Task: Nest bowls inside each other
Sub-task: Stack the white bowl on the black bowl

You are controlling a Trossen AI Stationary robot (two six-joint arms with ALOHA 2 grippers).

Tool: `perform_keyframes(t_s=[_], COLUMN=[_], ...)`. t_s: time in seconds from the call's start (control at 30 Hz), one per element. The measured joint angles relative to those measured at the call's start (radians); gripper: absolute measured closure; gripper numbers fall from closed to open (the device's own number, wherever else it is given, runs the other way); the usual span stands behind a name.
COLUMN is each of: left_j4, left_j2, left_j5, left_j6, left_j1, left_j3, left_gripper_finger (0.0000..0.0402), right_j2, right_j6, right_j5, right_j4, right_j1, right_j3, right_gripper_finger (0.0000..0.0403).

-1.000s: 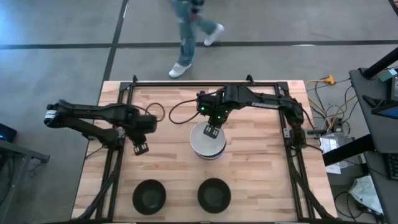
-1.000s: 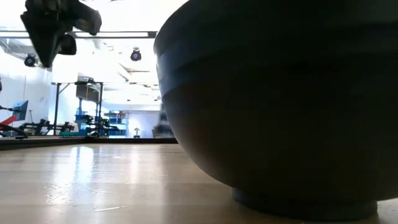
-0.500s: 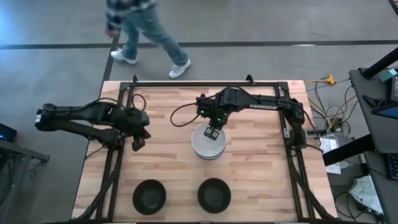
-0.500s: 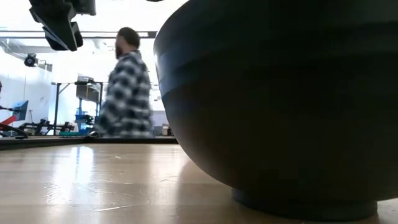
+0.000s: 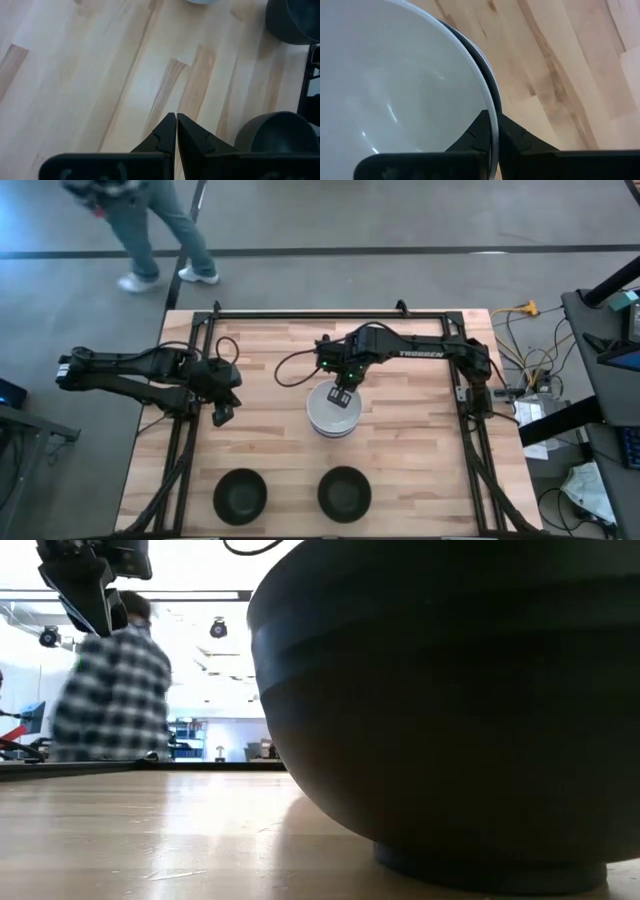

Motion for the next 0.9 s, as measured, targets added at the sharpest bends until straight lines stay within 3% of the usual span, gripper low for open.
perform_keyframes(t_s=[0.2, 0.67, 0.9], left_j4=[0.000, 0.008, 0.022], left_j2=[-0.001, 0.002, 0.002], left_j5=[0.001, 0.038, 0.041], left_j6=[0.000, 0.000, -0.001], left_j1=[0.000, 0.000, 0.000], left_j3=[0.005, 0.005, 0.006], left_gripper_finger=[0.0402, 0.0402, 0.0402], right_j2=[-0.003, -0.014, -0.045], right_j6=[0.008, 0.017, 0.055], right_j5=[0.000, 0.001, 0.015], right_j4=[0.016, 0.017, 0.019], right_j1=[0.005, 0.005, 0.005], right_j3=[-0.011, 0.042, 0.042], right_gripper_finger=[0.0387, 0.0313, 0.0318])
